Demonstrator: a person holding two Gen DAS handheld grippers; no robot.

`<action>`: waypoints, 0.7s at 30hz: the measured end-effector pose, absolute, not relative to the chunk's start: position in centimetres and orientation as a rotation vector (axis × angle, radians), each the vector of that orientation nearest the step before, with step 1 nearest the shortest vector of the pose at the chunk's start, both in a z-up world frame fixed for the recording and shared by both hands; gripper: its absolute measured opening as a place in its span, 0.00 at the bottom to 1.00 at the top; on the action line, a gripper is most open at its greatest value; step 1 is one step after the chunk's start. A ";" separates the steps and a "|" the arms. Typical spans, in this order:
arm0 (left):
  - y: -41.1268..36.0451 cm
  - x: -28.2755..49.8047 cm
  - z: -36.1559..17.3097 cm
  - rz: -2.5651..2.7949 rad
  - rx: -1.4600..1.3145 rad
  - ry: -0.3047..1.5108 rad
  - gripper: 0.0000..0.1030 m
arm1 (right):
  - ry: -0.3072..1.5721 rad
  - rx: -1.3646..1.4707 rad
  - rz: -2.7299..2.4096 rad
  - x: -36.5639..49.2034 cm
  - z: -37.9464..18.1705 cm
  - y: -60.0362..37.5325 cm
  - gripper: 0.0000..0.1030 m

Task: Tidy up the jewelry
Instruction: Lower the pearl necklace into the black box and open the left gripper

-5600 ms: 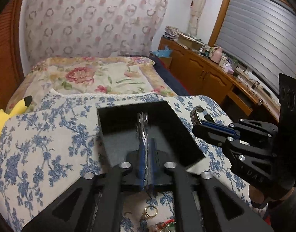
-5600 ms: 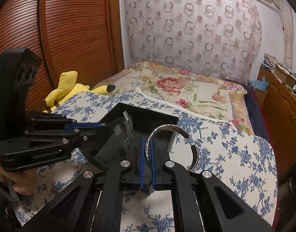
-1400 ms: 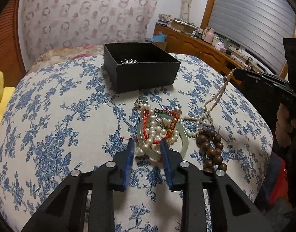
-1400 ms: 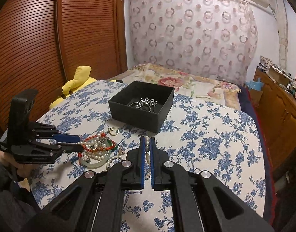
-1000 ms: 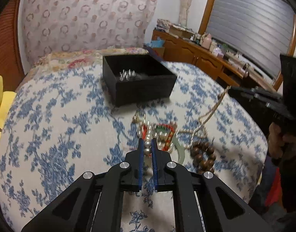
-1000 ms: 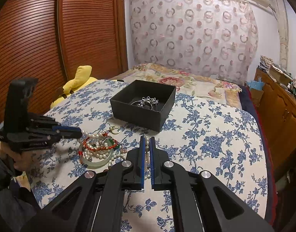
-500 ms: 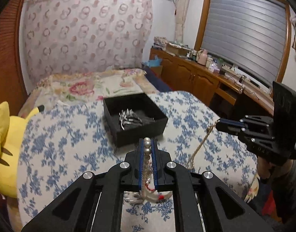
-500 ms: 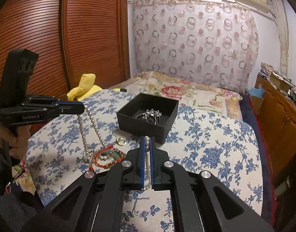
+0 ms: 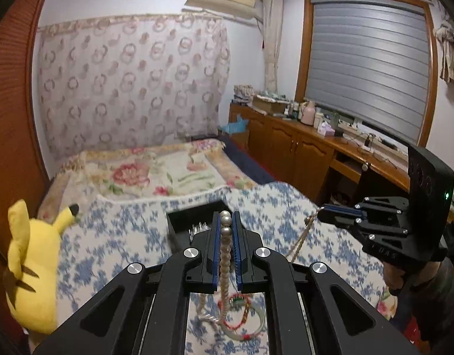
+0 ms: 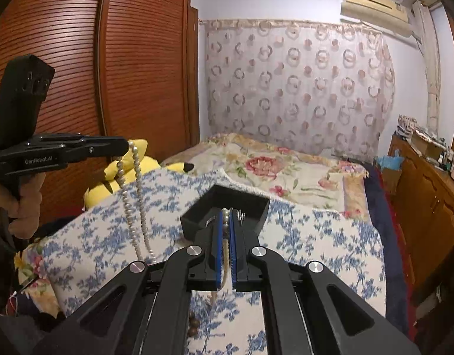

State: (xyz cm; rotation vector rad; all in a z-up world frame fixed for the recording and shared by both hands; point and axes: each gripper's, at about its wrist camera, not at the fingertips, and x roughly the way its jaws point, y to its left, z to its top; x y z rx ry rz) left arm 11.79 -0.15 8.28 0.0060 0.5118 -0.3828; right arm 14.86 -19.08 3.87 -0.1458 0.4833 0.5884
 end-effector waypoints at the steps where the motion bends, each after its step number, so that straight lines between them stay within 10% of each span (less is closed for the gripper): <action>1: -0.2 11.9 8.9 -0.382 0.012 0.502 0.06 | 0.477 -0.147 0.592 15.1 4.3 -19.0 0.05; 21: -1.1 22.7 12.2 -0.406 0.019 0.513 0.06 | 0.414 -0.130 0.674 24.0 10.5 -17.9 0.05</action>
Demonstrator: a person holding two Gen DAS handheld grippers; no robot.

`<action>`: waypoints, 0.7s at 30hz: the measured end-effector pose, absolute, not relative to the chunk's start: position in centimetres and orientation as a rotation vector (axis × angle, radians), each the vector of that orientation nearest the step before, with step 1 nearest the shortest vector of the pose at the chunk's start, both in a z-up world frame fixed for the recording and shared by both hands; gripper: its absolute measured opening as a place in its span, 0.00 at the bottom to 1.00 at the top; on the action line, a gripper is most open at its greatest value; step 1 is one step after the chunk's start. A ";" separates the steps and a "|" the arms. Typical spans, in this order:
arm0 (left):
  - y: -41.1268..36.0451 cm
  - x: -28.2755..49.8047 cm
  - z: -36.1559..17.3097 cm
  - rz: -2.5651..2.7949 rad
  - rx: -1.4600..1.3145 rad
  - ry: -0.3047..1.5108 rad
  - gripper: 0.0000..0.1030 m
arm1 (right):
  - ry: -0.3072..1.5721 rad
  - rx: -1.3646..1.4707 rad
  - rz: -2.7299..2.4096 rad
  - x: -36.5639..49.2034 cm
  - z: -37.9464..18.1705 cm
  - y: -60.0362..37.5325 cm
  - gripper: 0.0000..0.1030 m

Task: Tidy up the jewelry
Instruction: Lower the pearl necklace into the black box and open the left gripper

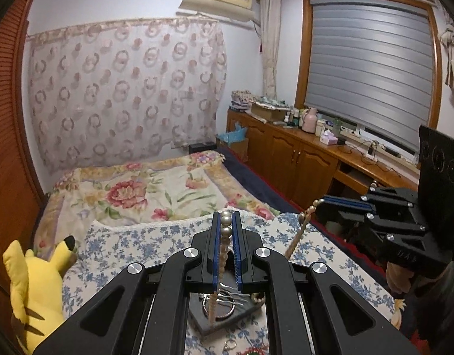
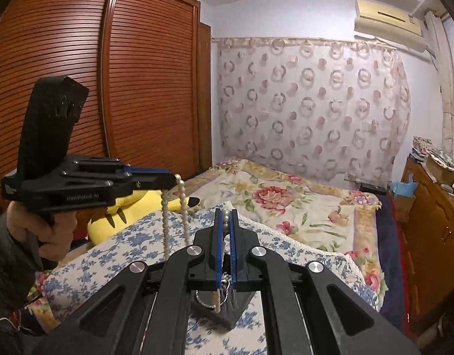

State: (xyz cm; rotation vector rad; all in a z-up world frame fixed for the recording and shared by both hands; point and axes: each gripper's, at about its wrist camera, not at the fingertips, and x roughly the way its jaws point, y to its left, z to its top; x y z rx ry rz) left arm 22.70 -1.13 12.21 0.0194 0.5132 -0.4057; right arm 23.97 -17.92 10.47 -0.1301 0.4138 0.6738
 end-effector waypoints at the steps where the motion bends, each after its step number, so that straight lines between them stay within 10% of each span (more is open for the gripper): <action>1: -1.1 23.1 12.0 -0.407 0.018 0.518 0.06 | 0.419 -0.132 0.675 24.7 10.3 -17.8 0.05; 21: -0.4 29.5 2.8 -0.397 0.009 0.698 0.06 | 0.489 -0.130 0.707 31.6 7.2 -16.0 0.05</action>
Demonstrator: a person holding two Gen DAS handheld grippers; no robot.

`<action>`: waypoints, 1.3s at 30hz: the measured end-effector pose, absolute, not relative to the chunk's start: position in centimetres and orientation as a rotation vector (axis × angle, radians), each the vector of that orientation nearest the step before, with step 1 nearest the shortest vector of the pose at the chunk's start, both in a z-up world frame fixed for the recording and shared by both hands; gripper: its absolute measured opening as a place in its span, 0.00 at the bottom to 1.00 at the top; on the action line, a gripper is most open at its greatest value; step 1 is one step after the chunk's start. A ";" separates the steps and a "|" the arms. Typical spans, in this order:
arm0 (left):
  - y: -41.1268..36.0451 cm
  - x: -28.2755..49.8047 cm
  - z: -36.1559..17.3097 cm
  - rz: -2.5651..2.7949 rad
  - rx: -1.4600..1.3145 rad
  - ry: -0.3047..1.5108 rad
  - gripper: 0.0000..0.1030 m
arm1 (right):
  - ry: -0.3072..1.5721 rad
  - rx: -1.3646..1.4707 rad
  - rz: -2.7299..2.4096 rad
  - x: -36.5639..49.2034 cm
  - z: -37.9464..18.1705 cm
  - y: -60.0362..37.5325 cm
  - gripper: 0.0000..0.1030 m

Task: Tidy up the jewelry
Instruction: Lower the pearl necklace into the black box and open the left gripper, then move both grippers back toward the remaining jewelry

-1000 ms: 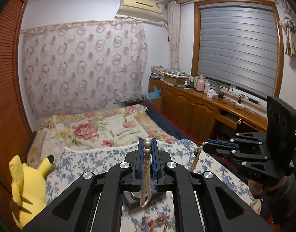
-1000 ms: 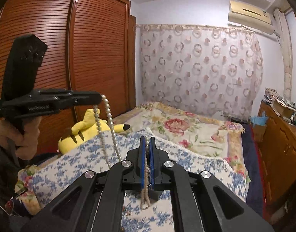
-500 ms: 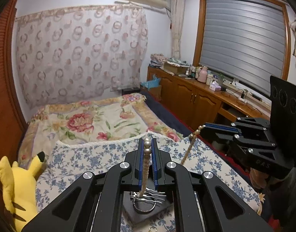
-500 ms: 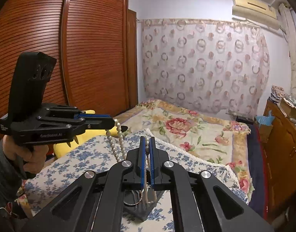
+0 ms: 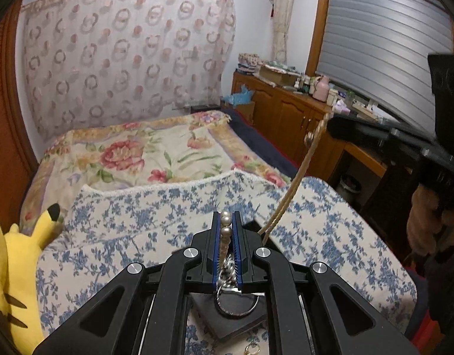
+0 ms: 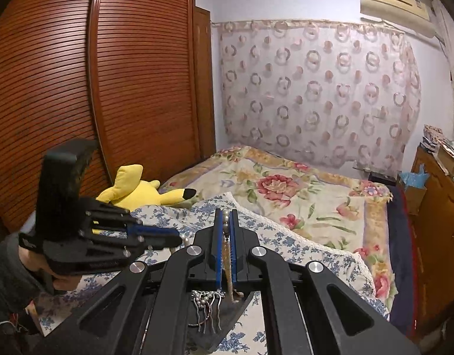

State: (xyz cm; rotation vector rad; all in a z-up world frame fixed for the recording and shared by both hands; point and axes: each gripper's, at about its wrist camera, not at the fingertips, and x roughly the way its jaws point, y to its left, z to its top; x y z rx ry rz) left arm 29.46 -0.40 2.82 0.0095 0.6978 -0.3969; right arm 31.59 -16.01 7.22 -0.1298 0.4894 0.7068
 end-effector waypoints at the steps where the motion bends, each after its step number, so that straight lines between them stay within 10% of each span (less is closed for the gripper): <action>1: -0.4 29.4 2.4 -0.394 0.009 0.704 0.06 | 0.496 -0.132 0.706 31.7 6.9 -16.0 0.05; 27: -0.5 27.3 1.7 -0.401 -0.010 0.710 0.07 | 0.679 -0.136 0.688 32.0 0.2 -14.5 0.10; 30: 0.1 26.1 1.2 -0.374 -0.016 0.708 0.23 | 0.675 -0.133 0.675 31.2 0.3 -15.0 0.24; 39: 1.8 20.2 -1.7 -0.293 -0.011 0.710 0.48 | 0.642 -0.105 0.653 25.2 0.0 -17.2 0.25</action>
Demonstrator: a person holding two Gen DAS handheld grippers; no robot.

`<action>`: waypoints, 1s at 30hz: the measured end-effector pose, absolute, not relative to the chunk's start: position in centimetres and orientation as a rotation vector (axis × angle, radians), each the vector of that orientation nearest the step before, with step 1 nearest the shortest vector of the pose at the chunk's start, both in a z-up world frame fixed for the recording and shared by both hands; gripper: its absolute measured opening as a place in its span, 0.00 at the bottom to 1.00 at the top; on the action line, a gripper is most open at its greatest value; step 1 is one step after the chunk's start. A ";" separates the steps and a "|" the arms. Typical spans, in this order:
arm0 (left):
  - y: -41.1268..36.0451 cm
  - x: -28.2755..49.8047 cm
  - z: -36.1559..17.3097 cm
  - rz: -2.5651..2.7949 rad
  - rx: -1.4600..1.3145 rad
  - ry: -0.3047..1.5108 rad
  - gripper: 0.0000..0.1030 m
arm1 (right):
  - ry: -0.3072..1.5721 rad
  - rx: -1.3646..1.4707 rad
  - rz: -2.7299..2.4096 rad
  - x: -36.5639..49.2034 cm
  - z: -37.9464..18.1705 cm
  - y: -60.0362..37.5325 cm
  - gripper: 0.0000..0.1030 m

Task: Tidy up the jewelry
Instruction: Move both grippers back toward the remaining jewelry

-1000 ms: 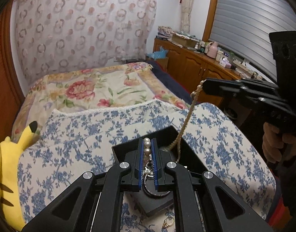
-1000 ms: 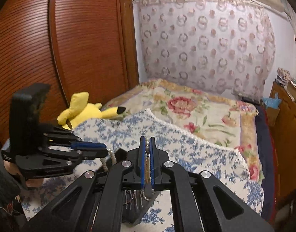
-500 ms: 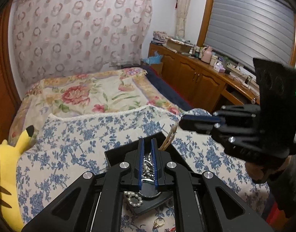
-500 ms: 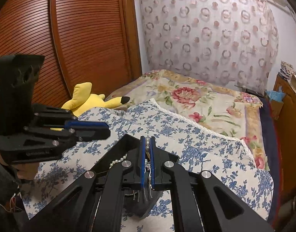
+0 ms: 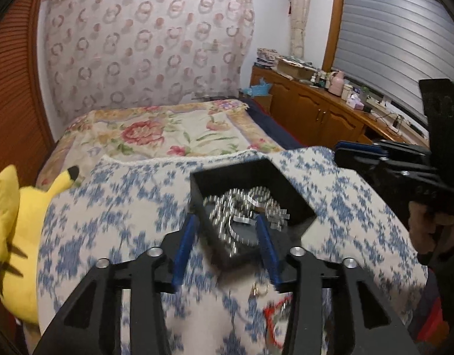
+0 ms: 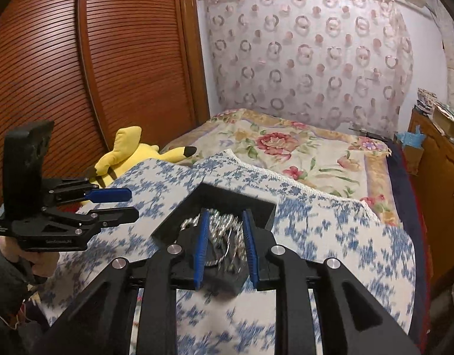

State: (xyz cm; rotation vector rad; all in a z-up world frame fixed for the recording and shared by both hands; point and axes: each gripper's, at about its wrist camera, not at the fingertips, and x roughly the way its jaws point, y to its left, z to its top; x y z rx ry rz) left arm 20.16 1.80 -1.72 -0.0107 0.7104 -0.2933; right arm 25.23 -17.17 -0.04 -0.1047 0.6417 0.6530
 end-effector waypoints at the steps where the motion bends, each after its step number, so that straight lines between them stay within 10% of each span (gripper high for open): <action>1: 1.9 19.3 -2.1 -0.285 -0.012 0.709 0.54 | 0.642 -0.103 0.651 24.7 -0.3 -17.4 0.25; 16: 1.3 11.8 -6.9 -0.248 -0.017 0.747 0.78 | 0.759 -0.116 0.659 15.3 -7.1 -18.4 0.25; 30: 0.5 9.0 -8.1 -0.244 0.000 0.776 0.81 | 0.866 -0.185 0.668 13.4 -10.8 -17.0 0.25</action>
